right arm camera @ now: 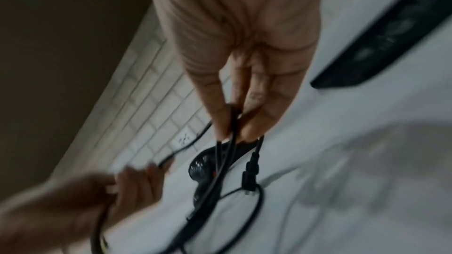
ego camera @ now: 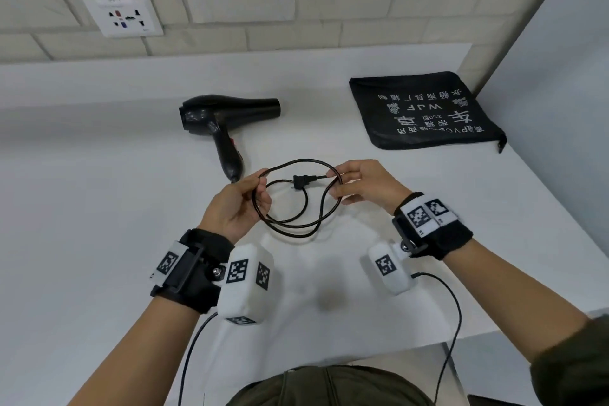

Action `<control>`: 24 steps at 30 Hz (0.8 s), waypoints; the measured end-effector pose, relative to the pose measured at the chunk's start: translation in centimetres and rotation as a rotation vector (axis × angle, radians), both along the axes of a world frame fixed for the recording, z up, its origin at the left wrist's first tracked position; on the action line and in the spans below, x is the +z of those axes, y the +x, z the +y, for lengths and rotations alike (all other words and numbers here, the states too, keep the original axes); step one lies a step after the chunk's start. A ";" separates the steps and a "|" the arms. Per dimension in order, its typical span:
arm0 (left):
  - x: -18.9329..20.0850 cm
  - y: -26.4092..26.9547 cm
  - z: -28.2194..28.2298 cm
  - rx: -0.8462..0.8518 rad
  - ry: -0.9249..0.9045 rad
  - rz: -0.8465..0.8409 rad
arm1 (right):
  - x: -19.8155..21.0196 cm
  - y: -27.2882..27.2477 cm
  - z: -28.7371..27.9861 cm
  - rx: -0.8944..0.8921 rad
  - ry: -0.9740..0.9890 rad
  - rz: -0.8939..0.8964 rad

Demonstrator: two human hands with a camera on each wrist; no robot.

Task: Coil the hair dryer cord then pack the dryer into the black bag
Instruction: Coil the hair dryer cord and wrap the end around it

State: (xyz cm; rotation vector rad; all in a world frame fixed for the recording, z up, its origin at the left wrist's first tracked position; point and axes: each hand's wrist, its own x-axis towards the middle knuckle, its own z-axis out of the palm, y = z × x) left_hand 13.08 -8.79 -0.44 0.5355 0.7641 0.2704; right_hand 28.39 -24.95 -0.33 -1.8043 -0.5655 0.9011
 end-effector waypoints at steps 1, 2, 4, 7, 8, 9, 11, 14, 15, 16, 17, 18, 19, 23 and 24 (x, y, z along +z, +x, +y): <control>0.1 0.2 -0.3 -0.029 0.019 -0.008 | -0.4 0.0 0.1 -0.043 -0.065 -0.185; 0.3 0.3 -0.6 -0.062 0.051 -0.018 | -0.7 -0.1 0.3 -0.069 -0.148 -0.384; 0.9 0.6 -1.1 -0.149 0.153 -0.029 | -1.1 -0.1 -0.2 -0.040 -0.361 -0.690; 2.0 0.7 -1.4 -0.264 0.385 -0.036 | -1.6 0.5 -1.6 0.195 -0.591 -0.652; 2.3 0.8 -1.4 -0.286 0.450 -0.044 | -1.5 0.6 -2.1 0.262 -0.620 -0.580; 2.5 0.8 -1.4 -0.303 0.499 -0.055 | -1.4 0.8 -2.6 0.292 -0.627 -0.512; 2.9 0.7 -1.3 -0.337 0.563 -0.078 | -1.0 1.0 -3.3 0.270 -0.592 -0.465; 2.9 0.5 -0.9 -0.371 0.669 -0.079 | -0.2 1.3 -3.5 0.069 -0.371 -0.545; 2.8 0.4 -0.7 -0.376 0.739 -0.055 | 0.3 1.4 -3.3 -0.020 -0.237 -0.463; 2.5 0.2 -0.4 -0.386 0.830 -0.019 | 0.8 1.5 -3.0 -0.092 -0.117 -0.362; 2.2 0.0 -0.1 -0.406 0.928 0.025 | 1.3 1.6 -2.7 -0.139 -0.031 -0.282; 1.7 -0.4 0.2 -0.441 1.017 0.074 | 1.8 1.6 -2.3 -0.161 0.022 -0.233; 1.1 -0.9 0.5 -0.494 1.086 0.129 | 2.1 1.6 -1.9 -0.172 0.050 -0.213; -1.4 -3.9 1.9 -0.629 1.051 0.311 | 2.6 1.3 0.3 -0.159 0.090 -0.239; -1.8 -4.8 2.3 -0.597 0.999 0.329 | 2.5 1.2 0.8 -0.154 0.094 -0.232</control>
